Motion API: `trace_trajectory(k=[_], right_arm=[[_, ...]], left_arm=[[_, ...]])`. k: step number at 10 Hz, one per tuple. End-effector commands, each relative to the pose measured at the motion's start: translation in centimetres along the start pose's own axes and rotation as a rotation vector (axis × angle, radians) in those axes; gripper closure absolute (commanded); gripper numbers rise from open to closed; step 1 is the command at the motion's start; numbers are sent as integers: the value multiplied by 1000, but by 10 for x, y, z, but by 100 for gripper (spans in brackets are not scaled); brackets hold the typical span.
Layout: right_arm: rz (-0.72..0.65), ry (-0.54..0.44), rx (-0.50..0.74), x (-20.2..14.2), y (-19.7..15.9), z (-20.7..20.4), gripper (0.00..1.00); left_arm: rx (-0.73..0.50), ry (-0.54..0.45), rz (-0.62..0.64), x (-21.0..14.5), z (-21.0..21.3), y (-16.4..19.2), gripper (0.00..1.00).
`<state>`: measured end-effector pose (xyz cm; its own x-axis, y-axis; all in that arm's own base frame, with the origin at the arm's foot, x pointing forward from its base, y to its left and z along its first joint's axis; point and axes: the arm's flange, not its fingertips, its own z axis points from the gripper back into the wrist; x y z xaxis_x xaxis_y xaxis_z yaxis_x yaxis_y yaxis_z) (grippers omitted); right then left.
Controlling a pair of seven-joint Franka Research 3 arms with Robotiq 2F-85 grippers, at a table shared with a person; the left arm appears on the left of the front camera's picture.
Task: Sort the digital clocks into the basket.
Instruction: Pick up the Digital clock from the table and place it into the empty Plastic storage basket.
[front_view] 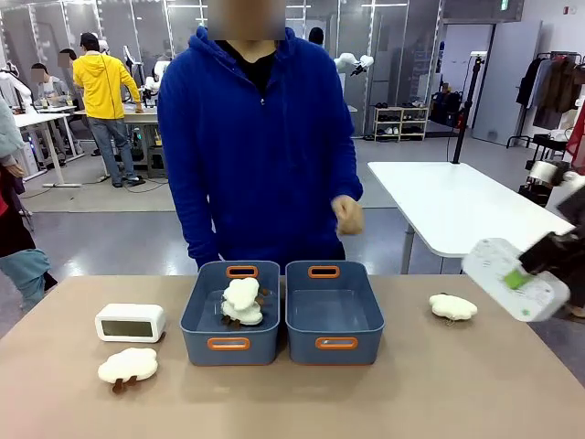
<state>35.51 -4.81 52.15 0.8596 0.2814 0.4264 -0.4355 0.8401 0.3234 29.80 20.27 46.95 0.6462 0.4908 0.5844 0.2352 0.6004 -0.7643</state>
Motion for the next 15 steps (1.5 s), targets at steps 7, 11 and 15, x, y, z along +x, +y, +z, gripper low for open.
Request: trace_trajectory(k=[7,11,15], right_arm=[[117,48,-282,179,137,-181,100],[77,79,-287,178,114,-260,100],[37,120,-288,164,103,-293,100]], left_arm=[[-20,-12,0,2,0,0,0],[-20,-12,0,2,0,0,0],[-20,-12,0,2,0,0,0]])
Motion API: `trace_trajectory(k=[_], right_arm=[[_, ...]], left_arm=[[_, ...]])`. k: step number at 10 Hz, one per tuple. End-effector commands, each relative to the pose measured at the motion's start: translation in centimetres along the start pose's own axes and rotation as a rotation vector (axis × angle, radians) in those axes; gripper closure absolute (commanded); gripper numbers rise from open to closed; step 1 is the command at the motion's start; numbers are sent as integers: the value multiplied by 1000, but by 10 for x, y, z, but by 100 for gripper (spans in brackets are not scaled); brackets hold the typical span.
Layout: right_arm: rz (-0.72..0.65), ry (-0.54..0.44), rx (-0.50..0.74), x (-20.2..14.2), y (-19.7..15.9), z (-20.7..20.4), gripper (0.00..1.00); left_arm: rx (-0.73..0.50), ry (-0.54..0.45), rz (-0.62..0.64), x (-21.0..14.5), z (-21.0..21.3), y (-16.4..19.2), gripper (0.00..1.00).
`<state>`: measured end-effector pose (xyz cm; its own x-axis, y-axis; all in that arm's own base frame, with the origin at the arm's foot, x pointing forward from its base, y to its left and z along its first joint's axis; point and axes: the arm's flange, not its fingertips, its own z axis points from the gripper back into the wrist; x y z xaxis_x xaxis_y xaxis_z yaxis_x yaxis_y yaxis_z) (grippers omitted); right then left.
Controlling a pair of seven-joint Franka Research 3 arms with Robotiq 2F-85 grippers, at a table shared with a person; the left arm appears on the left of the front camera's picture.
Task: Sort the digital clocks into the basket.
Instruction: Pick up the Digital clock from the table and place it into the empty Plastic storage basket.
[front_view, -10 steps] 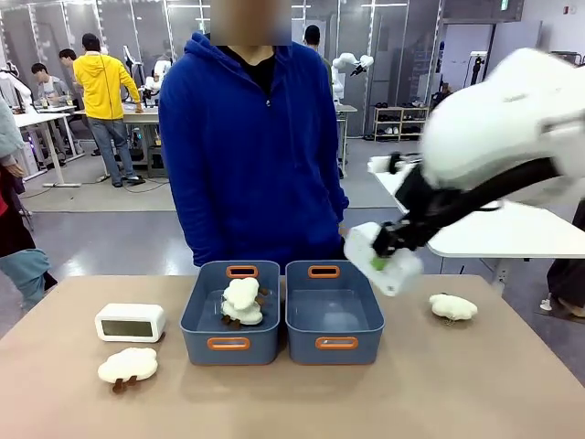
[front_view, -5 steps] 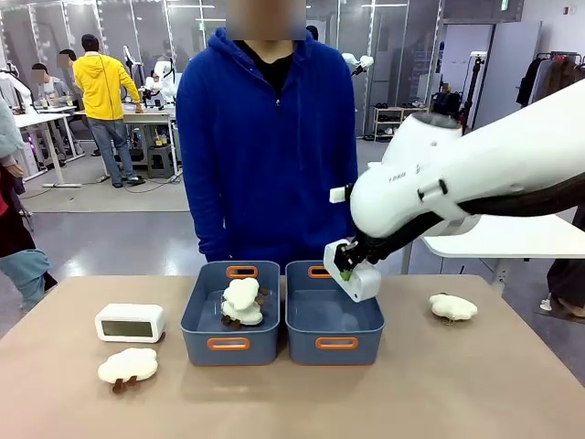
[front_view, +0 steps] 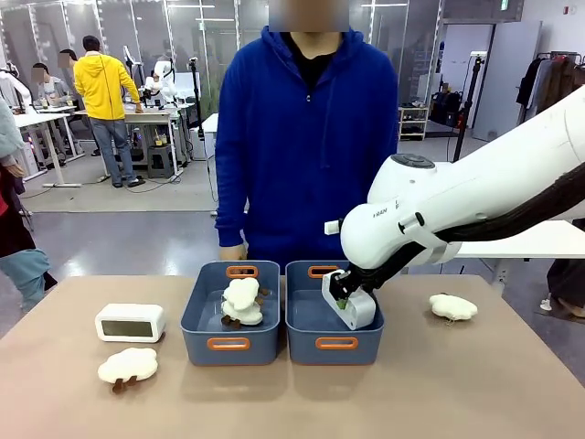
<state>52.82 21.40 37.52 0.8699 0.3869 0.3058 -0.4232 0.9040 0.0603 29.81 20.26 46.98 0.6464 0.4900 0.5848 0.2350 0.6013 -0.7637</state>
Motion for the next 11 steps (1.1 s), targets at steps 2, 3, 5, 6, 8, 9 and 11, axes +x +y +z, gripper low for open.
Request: trace_trajectory(k=[2,3,5,6,8,9,11], right_arm=[[-34,-10,-5,0,9,0,29],[-32,-7,0,-1,10,1,18],[-32,-15,10,-2,12,5,0],[-15,-6,14,-5,16,8,0],[1,-5,7,1,10,3,0],[1,-5,7,1,10,3,0],[1,-5,7,1,10,3,0]], left_arm=[[-21,-13,1,2,0,0,0],[-21,-13,1,2,0,0,0],[-21,-13,1,2,0,0,0],[-21,-13,1,2,0,0,0],[-21,-13,1,2,0,0,0],[-21,-13,1,2,0,0,0],[-21,-13,1,2,0,0,0]])
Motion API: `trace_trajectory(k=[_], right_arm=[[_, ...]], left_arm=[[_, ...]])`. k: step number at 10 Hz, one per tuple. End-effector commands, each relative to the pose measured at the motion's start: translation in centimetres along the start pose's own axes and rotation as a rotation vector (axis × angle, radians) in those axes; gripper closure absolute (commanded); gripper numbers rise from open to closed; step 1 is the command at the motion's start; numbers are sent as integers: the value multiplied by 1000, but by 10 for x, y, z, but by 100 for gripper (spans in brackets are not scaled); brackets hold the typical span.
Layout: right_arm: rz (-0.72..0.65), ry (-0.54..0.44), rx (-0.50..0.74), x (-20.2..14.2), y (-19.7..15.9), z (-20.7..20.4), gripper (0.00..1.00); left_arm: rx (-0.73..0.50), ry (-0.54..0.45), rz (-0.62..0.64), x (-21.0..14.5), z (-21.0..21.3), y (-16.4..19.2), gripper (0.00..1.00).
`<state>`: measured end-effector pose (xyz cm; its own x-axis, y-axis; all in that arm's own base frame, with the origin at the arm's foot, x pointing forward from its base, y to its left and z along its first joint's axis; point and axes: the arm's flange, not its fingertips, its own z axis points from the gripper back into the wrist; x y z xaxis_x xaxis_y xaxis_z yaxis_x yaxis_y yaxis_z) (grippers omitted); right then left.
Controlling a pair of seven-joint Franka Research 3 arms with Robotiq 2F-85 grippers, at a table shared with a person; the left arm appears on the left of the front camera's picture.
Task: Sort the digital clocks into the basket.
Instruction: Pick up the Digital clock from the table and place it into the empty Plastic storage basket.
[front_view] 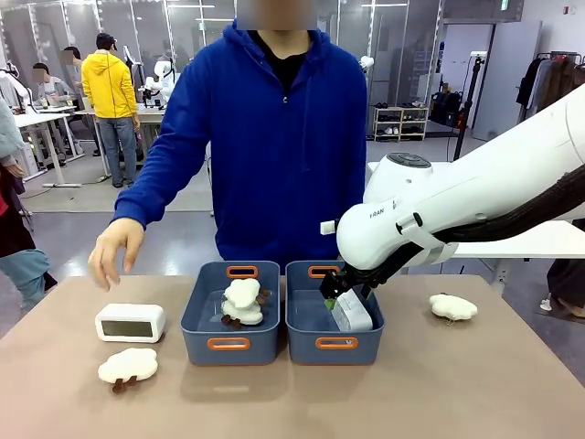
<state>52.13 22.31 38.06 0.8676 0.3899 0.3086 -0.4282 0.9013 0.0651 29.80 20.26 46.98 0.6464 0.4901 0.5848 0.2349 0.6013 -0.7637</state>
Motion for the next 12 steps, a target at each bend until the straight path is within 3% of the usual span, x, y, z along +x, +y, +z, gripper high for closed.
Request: trace_trajectory(k=[1,5,6,8,11,12], right_arm=[[-3,-2,0,2,-1,-2,0],[0,0,0,0,0,0,0],[5,-48,97,-7,2,34,0],[-9,-64,146,-30,-20,100,0],[-147,-66,541,-86,-99,135,0],[-214,-111,582,-110,-131,141,0]], left_arm=[[-21,-12,1,2,0,0,0],[-21,-12,1,2,0,0,0],[-21,-12,1,2,0,0,0],[-21,-12,1,2,0,0,0],[-21,-12,1,2,0,0,0],[-21,-12,1,2,0,0,0]])
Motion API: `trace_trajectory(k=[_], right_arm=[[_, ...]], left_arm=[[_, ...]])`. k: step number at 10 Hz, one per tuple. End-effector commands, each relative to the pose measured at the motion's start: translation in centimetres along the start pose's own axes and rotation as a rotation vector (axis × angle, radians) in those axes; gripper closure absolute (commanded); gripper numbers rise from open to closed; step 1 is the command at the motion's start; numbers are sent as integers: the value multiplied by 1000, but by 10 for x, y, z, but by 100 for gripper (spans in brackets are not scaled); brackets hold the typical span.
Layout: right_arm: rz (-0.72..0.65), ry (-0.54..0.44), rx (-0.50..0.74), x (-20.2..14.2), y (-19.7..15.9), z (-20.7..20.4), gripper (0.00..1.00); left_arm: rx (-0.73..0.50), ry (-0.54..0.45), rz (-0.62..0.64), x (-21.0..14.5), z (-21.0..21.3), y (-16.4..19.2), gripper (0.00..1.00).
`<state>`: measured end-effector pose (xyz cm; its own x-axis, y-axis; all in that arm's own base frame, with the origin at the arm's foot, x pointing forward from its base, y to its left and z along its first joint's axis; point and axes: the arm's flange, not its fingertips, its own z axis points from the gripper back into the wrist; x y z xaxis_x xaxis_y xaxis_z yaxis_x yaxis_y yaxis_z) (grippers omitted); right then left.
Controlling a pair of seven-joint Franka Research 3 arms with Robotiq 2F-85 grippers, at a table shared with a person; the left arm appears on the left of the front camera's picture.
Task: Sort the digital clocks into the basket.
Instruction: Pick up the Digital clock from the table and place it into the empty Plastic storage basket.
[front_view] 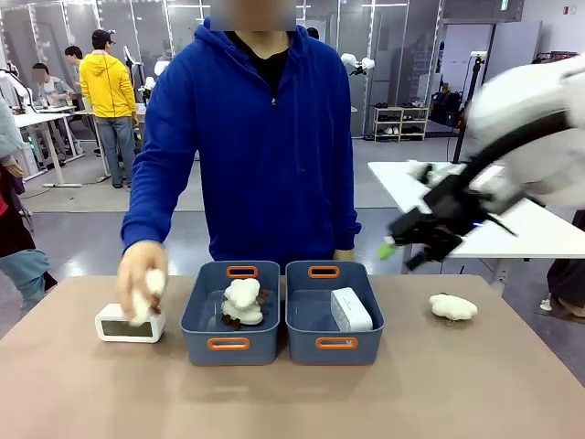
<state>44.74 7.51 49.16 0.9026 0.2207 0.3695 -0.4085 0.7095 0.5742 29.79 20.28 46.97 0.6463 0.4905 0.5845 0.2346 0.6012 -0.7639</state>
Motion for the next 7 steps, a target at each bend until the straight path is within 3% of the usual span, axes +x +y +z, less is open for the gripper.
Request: trace_trajectory(k=[1,5,7], right_arm=[[-142,-84,52,-38,-63,33,0],[-401,-330,163,-117,-130,76,0],[-439,-415,95,-123,-131,83,0]], left_arm=[[-21,-12,1,2,0,0,0],[-21,-12,1,2,0,0,0],[-21,-12,1,2,0,0,0]])
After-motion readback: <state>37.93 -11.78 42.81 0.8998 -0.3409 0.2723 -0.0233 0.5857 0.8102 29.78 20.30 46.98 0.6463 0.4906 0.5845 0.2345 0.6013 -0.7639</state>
